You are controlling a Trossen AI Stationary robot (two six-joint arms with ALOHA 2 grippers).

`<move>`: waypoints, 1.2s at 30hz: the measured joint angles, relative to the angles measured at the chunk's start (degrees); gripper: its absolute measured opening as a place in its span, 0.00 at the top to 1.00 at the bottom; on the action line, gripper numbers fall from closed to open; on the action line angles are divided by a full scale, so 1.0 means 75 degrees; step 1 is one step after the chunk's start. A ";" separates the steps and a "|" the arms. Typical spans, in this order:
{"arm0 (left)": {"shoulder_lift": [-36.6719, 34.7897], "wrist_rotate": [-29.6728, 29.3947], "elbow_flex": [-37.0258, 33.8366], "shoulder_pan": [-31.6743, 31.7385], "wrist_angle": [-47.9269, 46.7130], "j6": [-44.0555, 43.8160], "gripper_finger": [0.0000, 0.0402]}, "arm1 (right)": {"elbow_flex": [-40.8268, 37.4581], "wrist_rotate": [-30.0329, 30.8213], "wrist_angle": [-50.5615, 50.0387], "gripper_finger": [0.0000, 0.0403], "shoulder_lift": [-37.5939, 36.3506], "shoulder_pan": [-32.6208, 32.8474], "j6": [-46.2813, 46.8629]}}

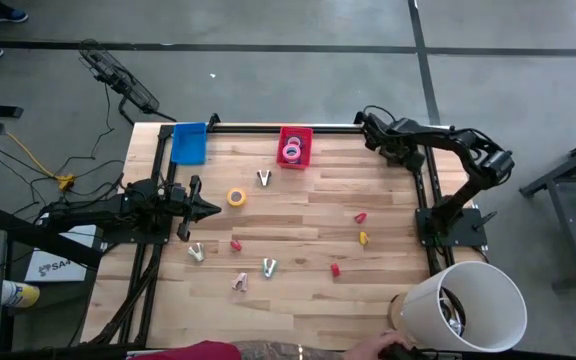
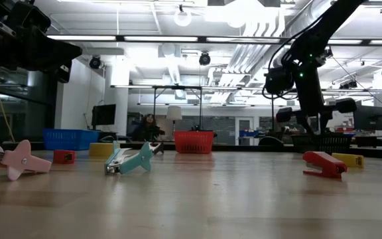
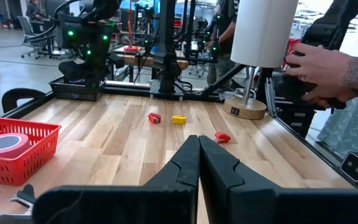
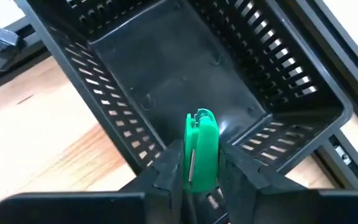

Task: Pick and place Stapler, Stapler remover, tape
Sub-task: Put the green stapler into the black bin, then put the top red stapler into the black bin

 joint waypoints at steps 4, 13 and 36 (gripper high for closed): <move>0.0002 -0.0003 0.0003 -0.0001 -0.0002 0.0000 1.00 | -0.0015 -0.0012 -0.0011 0.74 0.0000 0.0000 -0.0024; -0.0001 0.0000 0.0003 0.0000 0.0000 0.0000 1.00 | -0.0015 -0.0015 -0.0018 0.58 0.0000 0.0000 -0.0035; 0.0002 0.0000 0.0003 -0.0001 -0.0002 0.0000 1.00 | -0.0004 0.0221 0.0259 0.50 -0.0842 0.0444 -0.1733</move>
